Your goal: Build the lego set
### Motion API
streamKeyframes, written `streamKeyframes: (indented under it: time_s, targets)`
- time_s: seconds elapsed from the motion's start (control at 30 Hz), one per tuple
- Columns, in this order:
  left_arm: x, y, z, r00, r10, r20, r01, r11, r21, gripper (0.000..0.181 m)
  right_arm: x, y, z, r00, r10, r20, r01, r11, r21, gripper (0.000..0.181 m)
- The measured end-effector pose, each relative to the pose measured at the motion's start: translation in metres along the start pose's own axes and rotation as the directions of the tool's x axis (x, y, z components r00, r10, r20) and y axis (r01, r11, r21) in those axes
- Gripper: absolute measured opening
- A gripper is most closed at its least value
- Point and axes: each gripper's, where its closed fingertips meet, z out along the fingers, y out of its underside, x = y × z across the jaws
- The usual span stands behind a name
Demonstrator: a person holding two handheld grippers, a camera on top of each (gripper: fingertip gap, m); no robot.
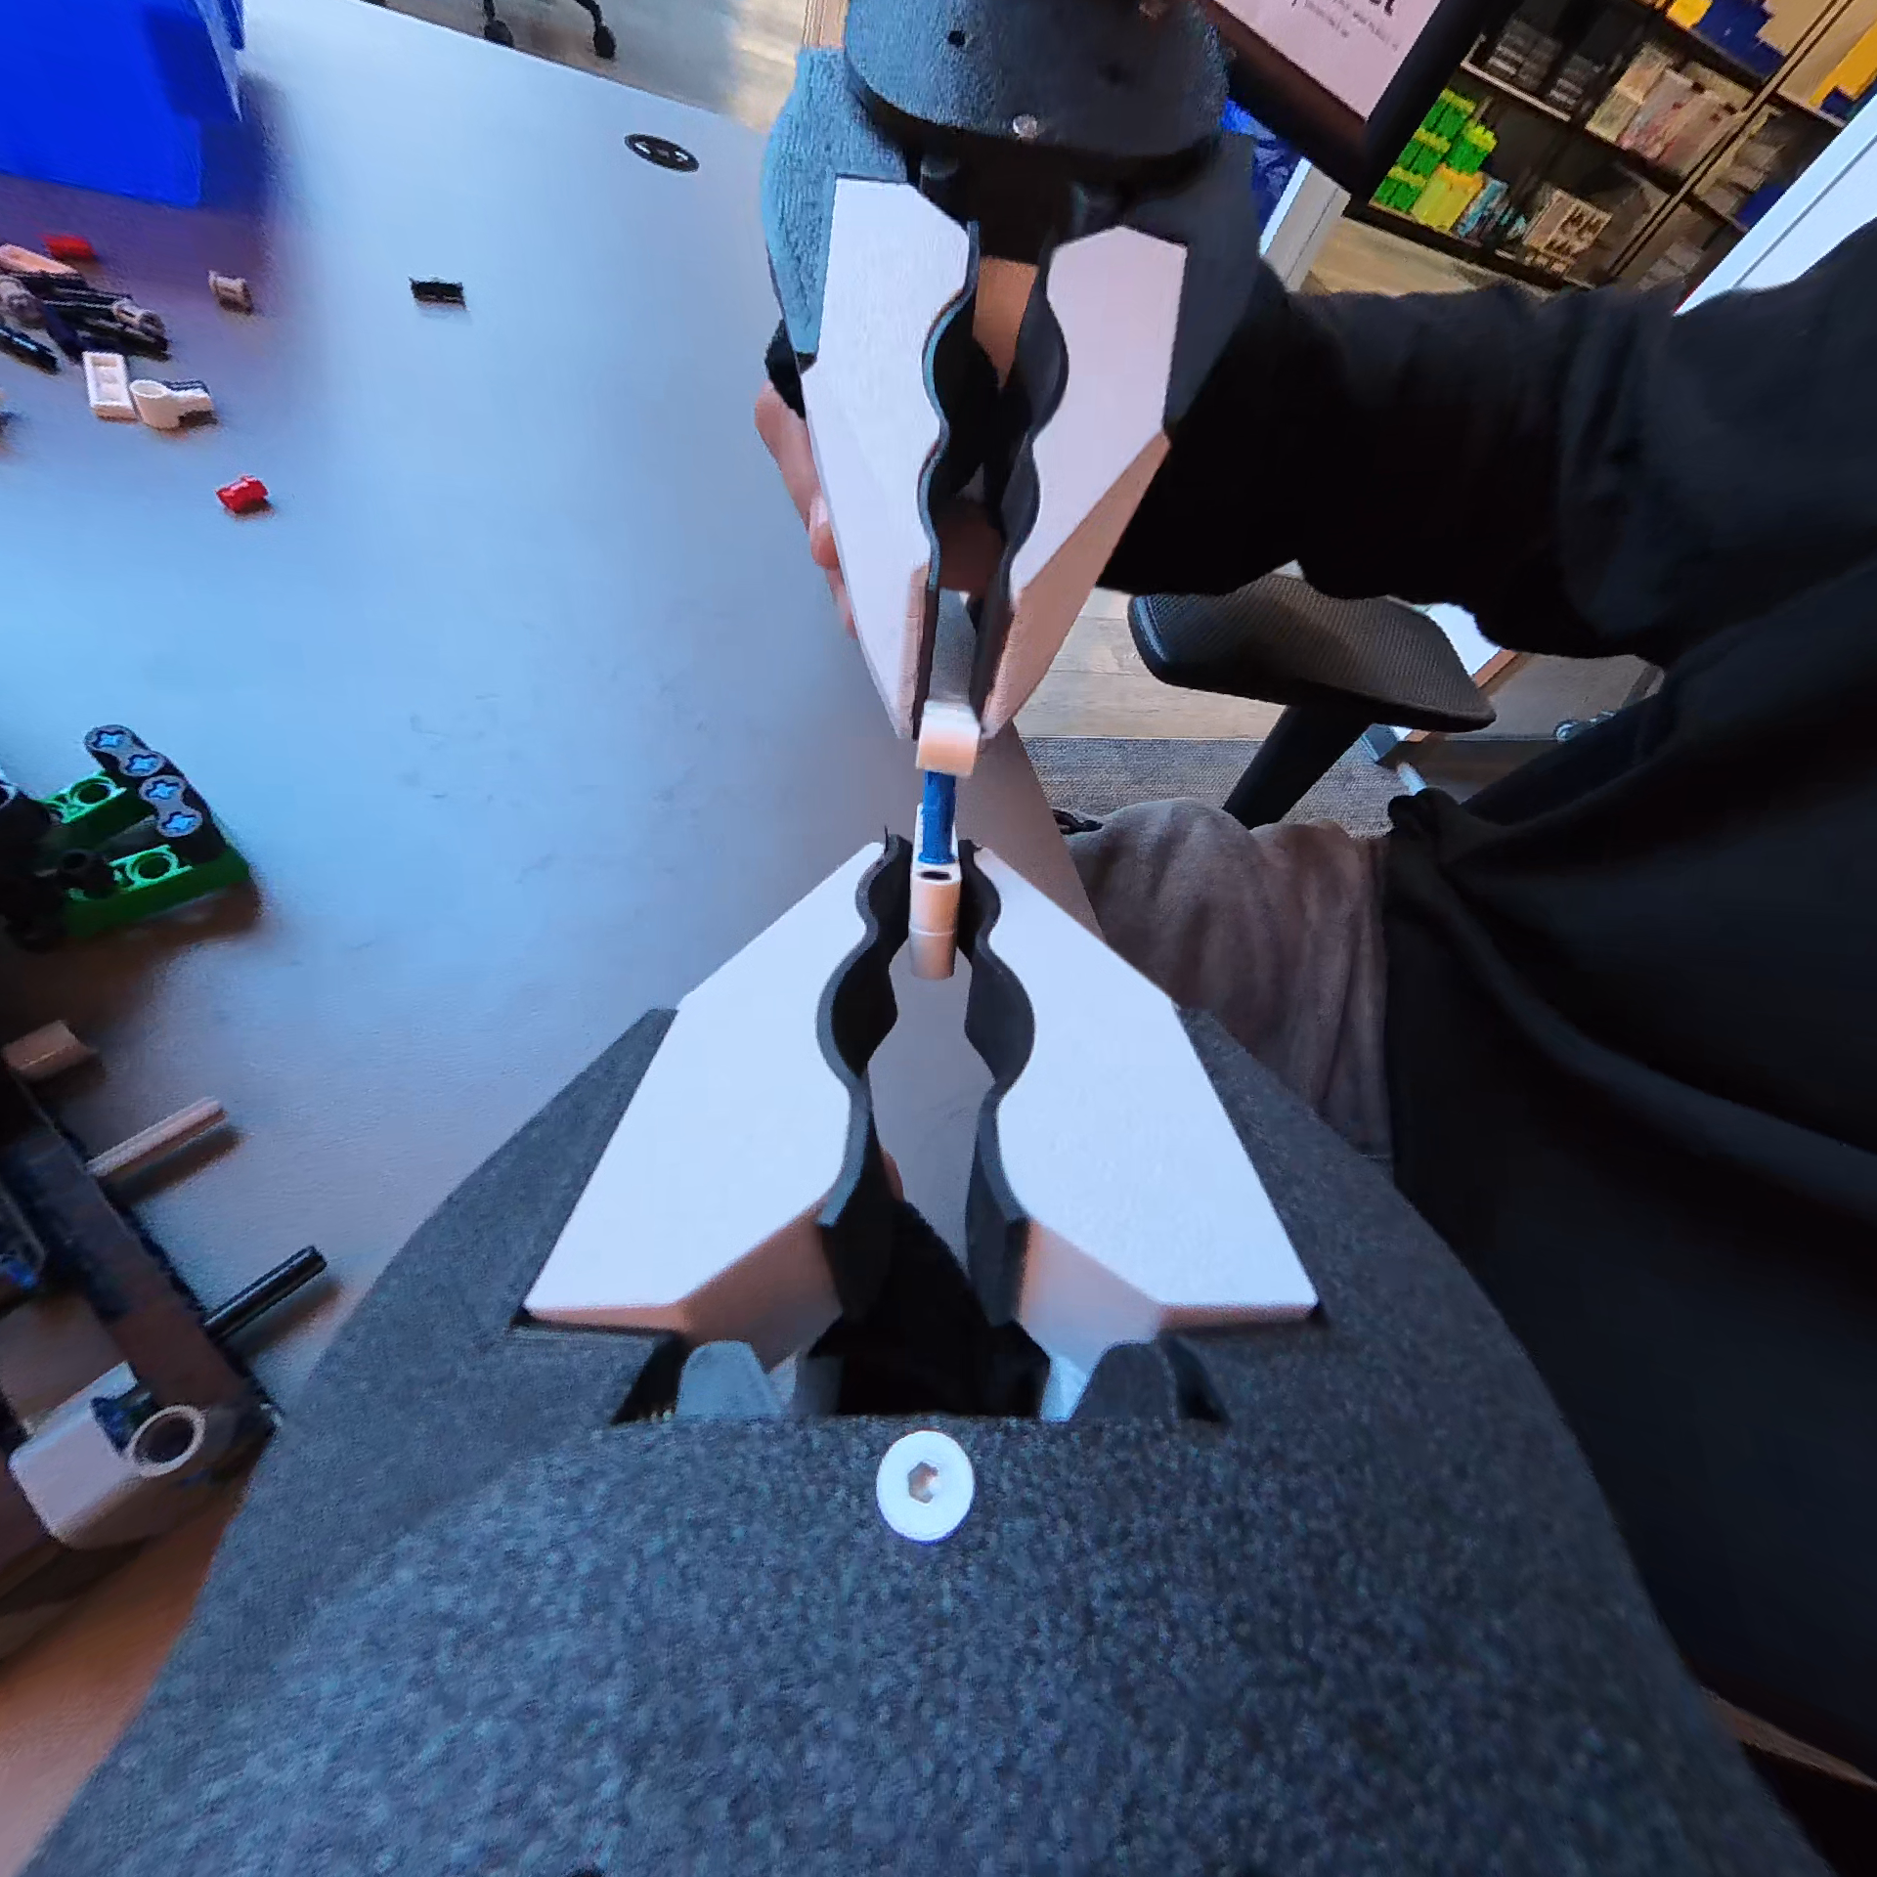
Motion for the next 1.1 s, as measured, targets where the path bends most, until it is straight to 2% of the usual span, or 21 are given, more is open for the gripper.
streamKeyframes:
  time_s: [0.33, 0.57, 0.8, 1.0, 1.1]
  targets:
    - [0.004, 0.006, 0.005, 0.999, 0.043, 0.002, -0.043, 0.998, -0.047, 0.006, -0.002, 0.009, 0.001, 1.0, 0.025, 0.018, -0.023, 0.993, -0.113, 0.007]
    - [0.006, 0.01, 0.007, 0.996, 0.084, 0.012, -0.083, 0.994, -0.069, 0.006, -0.01, 0.012, 0.001, 0.984, 0.1, 0.147, -0.063, 0.97, -0.233, 0.007]
    - [0.004, 0.009, 0.006, 0.997, 0.076, 0.018, -0.074, 0.995, -0.068, 0.006, -0.008, 0.012, 0.002, 0.996, 0.014, 0.089, 0.014, 0.954, -0.3, 0.006]
    - [0.005, 0.012, 0.008, 0.998, 0.067, 0.008, -0.067, 0.994, -0.088, 0.006, -0.006, 0.015, 0.003, 0.989, -0.145, -0.011, 0.131, 0.925, -0.357, 0.006]
    - [0.006, 0.015, 0.01, 0.996, 0.084, 0.006, -0.083, 0.991, -0.105, 0.006, -0.007, 0.019, 0.003, 0.989, -0.145, -0.001, 0.133, 0.911, -0.39, 0.006]
